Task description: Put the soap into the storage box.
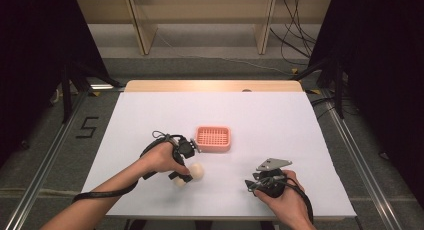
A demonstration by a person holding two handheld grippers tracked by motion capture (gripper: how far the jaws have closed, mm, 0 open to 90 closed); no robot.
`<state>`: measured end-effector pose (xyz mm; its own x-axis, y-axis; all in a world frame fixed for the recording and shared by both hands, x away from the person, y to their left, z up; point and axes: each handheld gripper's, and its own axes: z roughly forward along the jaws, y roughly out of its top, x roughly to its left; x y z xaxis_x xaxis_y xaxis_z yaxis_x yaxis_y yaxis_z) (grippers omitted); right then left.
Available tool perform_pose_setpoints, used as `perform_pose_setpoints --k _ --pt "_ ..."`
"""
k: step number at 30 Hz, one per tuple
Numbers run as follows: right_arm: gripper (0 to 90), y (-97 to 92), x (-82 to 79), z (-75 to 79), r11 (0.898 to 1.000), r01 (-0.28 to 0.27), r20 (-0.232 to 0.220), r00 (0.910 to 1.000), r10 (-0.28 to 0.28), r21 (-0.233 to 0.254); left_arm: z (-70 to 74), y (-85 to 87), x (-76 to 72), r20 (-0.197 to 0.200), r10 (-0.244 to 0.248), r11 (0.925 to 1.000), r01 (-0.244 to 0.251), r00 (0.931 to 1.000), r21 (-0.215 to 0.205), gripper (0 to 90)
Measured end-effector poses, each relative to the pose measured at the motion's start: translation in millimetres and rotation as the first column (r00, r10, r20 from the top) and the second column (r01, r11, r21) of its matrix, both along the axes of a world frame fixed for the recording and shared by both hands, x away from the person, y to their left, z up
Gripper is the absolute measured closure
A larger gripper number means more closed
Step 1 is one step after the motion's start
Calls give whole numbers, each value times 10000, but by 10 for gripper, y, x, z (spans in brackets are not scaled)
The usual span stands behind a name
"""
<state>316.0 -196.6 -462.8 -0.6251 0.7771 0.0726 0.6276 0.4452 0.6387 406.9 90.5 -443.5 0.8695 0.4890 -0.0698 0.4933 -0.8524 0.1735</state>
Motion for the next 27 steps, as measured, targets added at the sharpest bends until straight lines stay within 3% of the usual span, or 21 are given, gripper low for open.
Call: perform_pose_setpoints --k 15,16,27 --pt "601 1 -3 -2 10000 -11 -121 9999 11 1 -97 -79 24 -274 -89 9993 99 9996 366 387" --pt "600 2 5 -30 10000 -82 161 9998 82 -25 -106 -96 28 -341 -160 9988 175 9993 460 395" --pt "599 5 3 -34 10000 -76 105 9999 76 4 -142 -137 49 -519 -287 9974 320 9982 643 435"
